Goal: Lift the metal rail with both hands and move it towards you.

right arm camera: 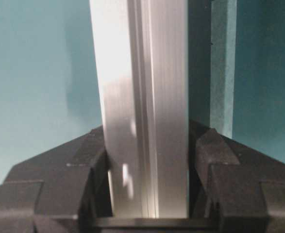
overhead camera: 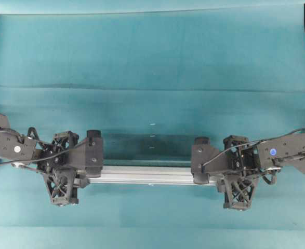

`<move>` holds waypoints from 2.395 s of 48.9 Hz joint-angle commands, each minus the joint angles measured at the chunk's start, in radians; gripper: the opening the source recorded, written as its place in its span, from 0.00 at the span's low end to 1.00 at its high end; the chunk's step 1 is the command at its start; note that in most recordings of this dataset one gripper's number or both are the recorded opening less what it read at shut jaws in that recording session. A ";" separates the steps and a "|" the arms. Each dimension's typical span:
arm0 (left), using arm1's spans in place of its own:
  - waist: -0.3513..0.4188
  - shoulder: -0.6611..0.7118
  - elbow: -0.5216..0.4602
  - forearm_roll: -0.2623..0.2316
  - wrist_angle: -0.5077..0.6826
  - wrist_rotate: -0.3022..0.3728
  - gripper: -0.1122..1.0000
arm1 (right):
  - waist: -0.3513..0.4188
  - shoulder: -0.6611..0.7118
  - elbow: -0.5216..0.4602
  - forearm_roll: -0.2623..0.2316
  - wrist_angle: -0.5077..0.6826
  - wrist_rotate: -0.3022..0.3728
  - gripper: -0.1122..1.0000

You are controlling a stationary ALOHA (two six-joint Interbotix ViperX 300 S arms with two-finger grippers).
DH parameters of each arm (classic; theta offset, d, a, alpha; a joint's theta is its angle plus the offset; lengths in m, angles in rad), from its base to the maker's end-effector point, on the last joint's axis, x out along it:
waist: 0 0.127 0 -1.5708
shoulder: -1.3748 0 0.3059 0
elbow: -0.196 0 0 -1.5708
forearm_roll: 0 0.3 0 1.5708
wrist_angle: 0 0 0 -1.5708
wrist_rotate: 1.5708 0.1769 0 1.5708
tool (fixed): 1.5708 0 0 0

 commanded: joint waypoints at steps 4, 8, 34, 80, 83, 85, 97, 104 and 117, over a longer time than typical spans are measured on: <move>0.002 -0.048 -0.040 -0.003 0.032 -0.011 0.38 | -0.006 -0.049 -0.029 0.006 0.041 0.005 0.44; 0.002 -0.086 -0.075 -0.003 0.094 -0.009 0.38 | -0.009 -0.091 -0.054 0.006 0.115 0.017 0.44; 0.005 -0.314 -0.337 0.000 0.572 0.002 0.38 | -0.051 -0.291 -0.316 0.008 0.623 0.081 0.44; 0.005 -0.290 -0.831 0.000 1.032 -0.002 0.38 | -0.055 -0.232 -0.910 0.008 1.203 0.253 0.44; 0.008 -0.281 -0.864 0.000 1.068 -0.002 0.38 | -0.054 -0.232 -0.940 0.006 1.206 0.253 0.44; 0.012 -0.272 -0.884 0.000 1.095 0.000 0.38 | -0.055 -0.232 -0.957 0.003 1.207 0.253 0.44; 0.058 -0.242 -0.979 -0.002 1.258 0.009 0.38 | -0.071 -0.238 -0.982 0.000 1.212 0.252 0.44; 0.080 -0.235 -0.988 -0.002 1.264 0.015 0.38 | -0.074 -0.241 -0.982 0.000 1.212 0.252 0.44; 0.094 -0.233 -0.962 0.009 1.253 0.025 0.38 | -0.089 -0.242 -0.948 -0.015 1.206 0.230 0.44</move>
